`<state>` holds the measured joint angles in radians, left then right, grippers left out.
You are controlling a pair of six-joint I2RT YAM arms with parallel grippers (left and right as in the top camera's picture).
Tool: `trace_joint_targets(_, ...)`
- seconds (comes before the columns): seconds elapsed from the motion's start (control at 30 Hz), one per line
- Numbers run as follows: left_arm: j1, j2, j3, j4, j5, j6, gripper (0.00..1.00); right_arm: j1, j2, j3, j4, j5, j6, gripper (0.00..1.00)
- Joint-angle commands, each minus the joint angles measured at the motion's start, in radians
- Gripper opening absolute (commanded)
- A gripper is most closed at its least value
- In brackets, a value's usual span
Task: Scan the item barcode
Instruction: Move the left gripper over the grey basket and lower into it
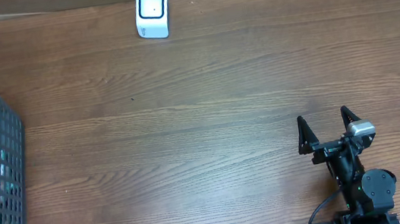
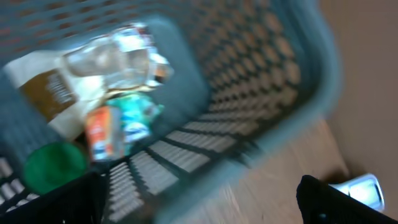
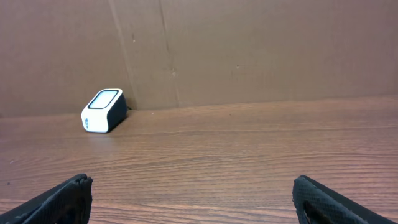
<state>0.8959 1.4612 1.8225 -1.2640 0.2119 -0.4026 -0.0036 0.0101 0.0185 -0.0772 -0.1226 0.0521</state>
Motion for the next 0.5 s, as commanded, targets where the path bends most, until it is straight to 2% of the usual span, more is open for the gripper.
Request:
trace_joint_targets(0.0,0.063,0.073,0.020,-0.019,-0.047,-0.073,1.00,0.017,-0.007,-0.011,0.004,0.010,0.001,1.00)
trace_joint_targets(0.1,0.090,0.133,0.018,-0.047,-0.111,-0.055,0.99,0.017,-0.007,-0.011,0.004,0.010,0.001,1.00)
trace_joint_targets(0.17,0.095,0.174,0.010,-0.065,-0.137,-0.027,0.96,0.017,-0.007,-0.010,0.004,0.010,0.001,1.00)
trace_joint_targets(0.47,0.094,0.302,-0.008,-0.190,-0.277,-0.024,0.93,0.017,-0.007,-0.011,0.004,0.010,0.001,1.00)
